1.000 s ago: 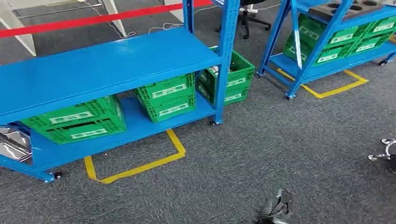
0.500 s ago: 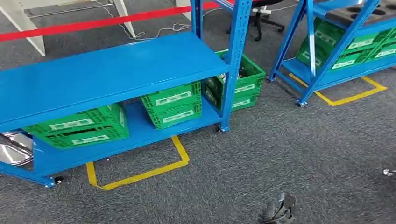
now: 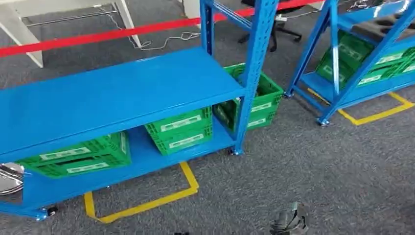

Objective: Take the parts from the cabinet and place them on the table.

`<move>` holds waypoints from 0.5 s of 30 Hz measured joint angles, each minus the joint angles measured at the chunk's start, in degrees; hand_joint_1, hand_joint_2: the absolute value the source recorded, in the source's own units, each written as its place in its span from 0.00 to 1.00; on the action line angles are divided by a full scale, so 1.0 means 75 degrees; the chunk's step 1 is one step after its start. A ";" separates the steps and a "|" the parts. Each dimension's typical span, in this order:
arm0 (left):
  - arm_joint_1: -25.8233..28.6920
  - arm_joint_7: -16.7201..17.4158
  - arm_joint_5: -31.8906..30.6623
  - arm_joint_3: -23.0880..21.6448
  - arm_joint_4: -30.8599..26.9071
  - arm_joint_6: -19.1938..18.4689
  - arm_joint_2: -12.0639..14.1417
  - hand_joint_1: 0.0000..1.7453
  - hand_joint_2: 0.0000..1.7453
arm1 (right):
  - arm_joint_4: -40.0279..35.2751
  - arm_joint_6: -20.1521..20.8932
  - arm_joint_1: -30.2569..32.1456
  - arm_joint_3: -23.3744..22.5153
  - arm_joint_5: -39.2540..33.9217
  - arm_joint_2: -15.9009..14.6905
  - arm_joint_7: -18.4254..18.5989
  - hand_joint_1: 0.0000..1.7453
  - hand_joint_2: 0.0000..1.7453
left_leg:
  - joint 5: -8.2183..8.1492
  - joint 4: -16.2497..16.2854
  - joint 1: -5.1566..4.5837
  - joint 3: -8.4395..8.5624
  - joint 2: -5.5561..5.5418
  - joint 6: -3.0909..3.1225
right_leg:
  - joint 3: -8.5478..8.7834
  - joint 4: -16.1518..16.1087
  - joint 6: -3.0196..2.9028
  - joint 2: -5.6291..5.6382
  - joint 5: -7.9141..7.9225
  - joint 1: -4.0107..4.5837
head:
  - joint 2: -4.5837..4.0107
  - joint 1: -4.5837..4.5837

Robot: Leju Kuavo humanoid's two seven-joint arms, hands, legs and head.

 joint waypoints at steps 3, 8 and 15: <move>-0.0067 0.0026 0.0000 0.0000 0.0000 -0.0073 -0.0015 0.00 0.00 | -0.0023 0.0015 -0.0126 0.0105 0.0076 0.0006 0.0038 0.00 0.00 | -0.0099 -0.0310 0.0088 0.0298 -0.0084 0.0048 | -0.0609 0.1053 0.0064 -0.0018 -0.0391 -0.0013 | 0.0000 0.0053; 0.0004 0.0084 0.0003 0.0003 0.0003 -0.0186 -0.0026 0.00 0.00 | -0.0023 0.0000 0.0037 0.0212 0.0116 -0.0020 0.0081 0.00 0.00 | -0.0399 -0.0320 0.0100 0.0595 -0.0452 -0.0003 | -0.2266 0.2154 0.0140 -0.0003 0.0310 -0.0024 | 0.0000 0.0055; -0.0003 0.0093 0.0038 0.0003 0.0023 -0.0309 -0.0035 0.00 0.00 | -0.0009 0.0038 0.0064 0.0280 0.0160 -0.0050 0.0140 0.00 0.00 | -0.0443 -0.0370 0.0192 0.0673 -0.1089 -0.0336 | -0.1827 0.0691 -0.0153 0.0559 0.1146 -0.0026 | 0.0000 0.0084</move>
